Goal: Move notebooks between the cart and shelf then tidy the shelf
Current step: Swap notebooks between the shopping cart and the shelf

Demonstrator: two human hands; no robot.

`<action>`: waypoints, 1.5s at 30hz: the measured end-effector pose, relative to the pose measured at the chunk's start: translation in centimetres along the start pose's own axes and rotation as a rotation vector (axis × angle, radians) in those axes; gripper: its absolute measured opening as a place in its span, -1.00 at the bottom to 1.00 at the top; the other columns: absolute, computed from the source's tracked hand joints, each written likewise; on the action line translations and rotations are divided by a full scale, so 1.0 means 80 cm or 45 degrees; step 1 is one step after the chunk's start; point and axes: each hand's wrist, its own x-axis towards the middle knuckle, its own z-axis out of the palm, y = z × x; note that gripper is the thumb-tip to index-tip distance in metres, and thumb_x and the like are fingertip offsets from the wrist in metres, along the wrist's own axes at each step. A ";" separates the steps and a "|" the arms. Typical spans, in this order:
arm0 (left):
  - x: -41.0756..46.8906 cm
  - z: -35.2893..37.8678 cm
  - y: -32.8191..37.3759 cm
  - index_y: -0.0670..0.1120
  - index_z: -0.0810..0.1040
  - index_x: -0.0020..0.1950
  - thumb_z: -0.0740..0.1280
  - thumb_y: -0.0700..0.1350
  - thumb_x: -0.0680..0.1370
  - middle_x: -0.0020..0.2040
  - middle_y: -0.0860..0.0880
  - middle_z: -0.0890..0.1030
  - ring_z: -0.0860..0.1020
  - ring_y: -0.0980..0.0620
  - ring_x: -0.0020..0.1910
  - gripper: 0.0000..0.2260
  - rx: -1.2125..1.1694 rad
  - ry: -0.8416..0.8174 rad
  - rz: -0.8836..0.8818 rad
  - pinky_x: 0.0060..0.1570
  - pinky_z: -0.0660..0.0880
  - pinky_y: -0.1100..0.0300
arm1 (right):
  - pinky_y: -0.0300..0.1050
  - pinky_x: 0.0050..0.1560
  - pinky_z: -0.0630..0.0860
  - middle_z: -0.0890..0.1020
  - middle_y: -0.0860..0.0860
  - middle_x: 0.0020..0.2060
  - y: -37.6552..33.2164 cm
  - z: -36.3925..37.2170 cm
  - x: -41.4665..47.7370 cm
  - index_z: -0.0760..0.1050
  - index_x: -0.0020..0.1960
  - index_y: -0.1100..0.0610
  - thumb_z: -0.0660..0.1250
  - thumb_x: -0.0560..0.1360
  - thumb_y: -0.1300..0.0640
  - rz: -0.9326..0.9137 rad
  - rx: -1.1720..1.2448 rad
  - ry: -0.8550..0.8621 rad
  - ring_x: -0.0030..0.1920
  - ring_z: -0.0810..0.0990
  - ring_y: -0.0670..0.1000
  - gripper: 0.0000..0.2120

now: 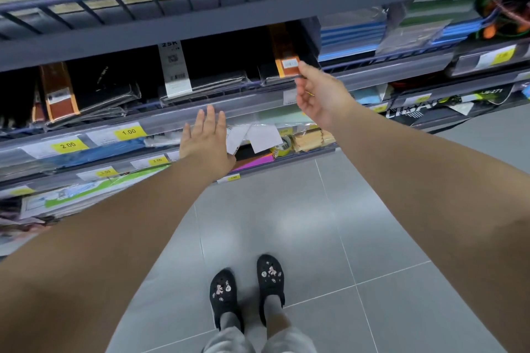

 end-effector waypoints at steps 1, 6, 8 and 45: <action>0.000 0.002 0.001 -0.09 -0.26 0.56 0.23 0.11 0.54 0.55 -0.09 -0.32 -0.23 -0.08 0.55 -0.18 -0.008 -0.011 -0.004 0.51 -0.13 -0.06 | -0.27 -0.14 0.55 0.62 -0.05 -0.25 -0.002 0.006 0.005 0.56 -0.05 0.12 0.44 0.45 0.05 -0.006 0.017 0.006 -0.31 0.54 -0.14 -0.83; 0.005 0.011 0.000 -0.03 -0.27 0.56 0.31 0.21 0.47 0.52 -0.09 -0.40 -0.20 -0.09 0.55 -0.07 -0.054 -0.042 0.013 0.51 -0.12 -0.04 | -0.28 -0.10 0.56 0.62 -0.04 -0.22 -0.006 0.027 0.024 0.52 -0.13 0.11 0.39 0.50 0.11 -0.105 -0.053 0.069 -0.18 0.57 -0.14 -0.91; 0.007 0.013 0.000 0.00 -0.28 0.55 0.32 0.24 0.46 0.51 -0.09 -0.42 -0.20 -0.08 0.55 -0.06 -0.040 -0.046 0.014 0.51 -0.13 -0.03 | -0.30 -0.14 0.55 0.60 -0.04 -0.26 -0.007 0.032 0.028 0.50 -0.18 0.11 0.38 0.51 0.12 -0.132 -0.089 0.138 -0.27 0.53 -0.15 -0.88; -0.536 0.104 -0.343 0.02 0.00 0.56 0.28 0.09 0.50 0.58 -0.07 -0.15 -0.11 -0.12 0.56 -0.28 -0.601 0.256 -0.971 0.47 -0.02 -0.17 | 0.04 0.35 0.35 0.35 0.11 0.42 0.230 0.361 -0.366 0.24 0.47 0.01 0.36 0.44 -0.09 -0.818 -2.178 -1.000 0.39 0.35 0.16 -0.34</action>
